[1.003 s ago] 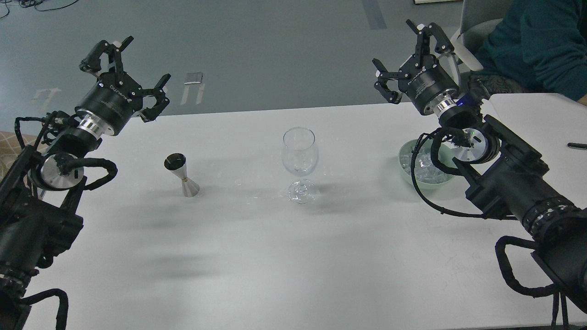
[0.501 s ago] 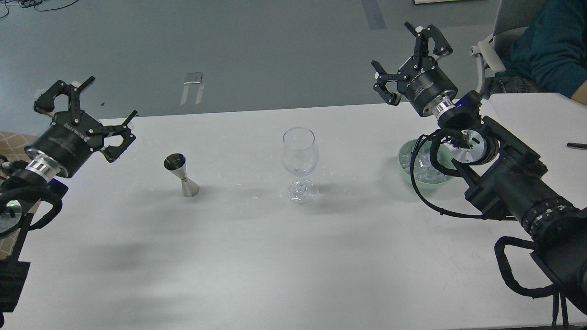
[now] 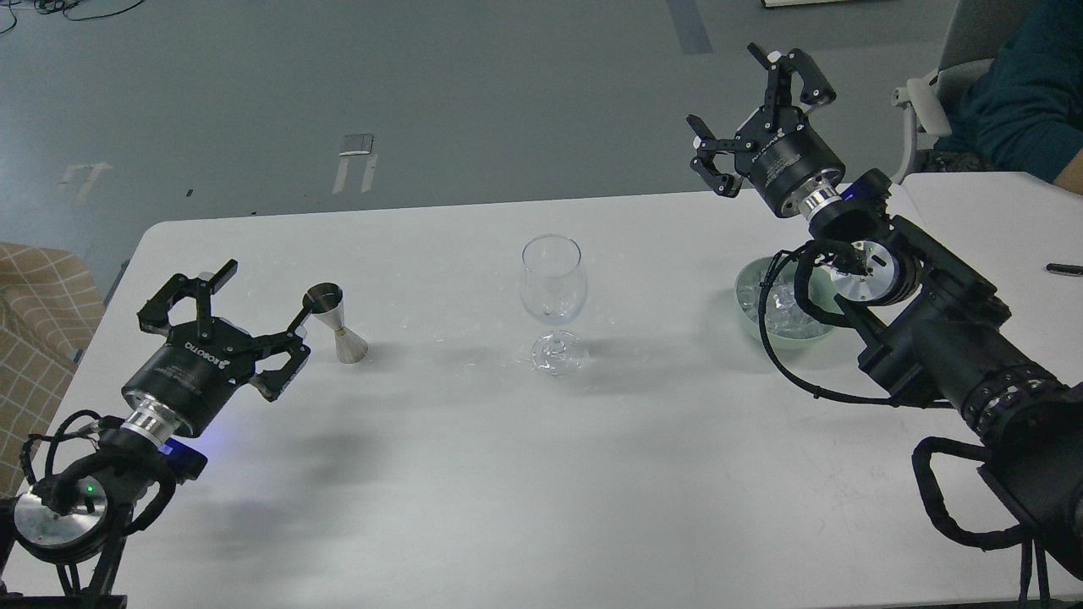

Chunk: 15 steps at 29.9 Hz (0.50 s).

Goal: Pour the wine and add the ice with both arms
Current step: 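Lower the left gripper to the metal jigger and close around it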

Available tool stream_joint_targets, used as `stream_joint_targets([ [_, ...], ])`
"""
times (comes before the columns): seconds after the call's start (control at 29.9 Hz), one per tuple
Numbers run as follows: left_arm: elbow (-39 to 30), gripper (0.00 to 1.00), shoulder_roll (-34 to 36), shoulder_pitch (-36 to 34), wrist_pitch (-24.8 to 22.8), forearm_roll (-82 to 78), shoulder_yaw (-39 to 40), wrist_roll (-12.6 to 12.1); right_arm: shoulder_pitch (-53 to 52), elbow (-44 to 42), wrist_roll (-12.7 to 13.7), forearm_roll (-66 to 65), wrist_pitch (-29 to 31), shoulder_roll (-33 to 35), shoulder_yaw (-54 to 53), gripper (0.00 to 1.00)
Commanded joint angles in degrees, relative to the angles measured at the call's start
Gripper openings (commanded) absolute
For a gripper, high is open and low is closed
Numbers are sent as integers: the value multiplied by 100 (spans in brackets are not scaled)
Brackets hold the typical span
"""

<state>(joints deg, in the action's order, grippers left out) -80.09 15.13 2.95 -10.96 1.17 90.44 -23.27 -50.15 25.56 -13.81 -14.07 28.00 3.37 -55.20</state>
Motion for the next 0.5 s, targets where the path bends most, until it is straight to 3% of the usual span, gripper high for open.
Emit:
stream_joint_targets([
  [0.0, 169, 92, -211, 13, 129, -38, -9, -19, 14, 2, 1, 0, 0, 5, 9, 100],
  [0.47, 880, 94, -476, -145, 85, -73, 35, 7, 14, 2, 1, 0, 0, -12, 9, 100],
])
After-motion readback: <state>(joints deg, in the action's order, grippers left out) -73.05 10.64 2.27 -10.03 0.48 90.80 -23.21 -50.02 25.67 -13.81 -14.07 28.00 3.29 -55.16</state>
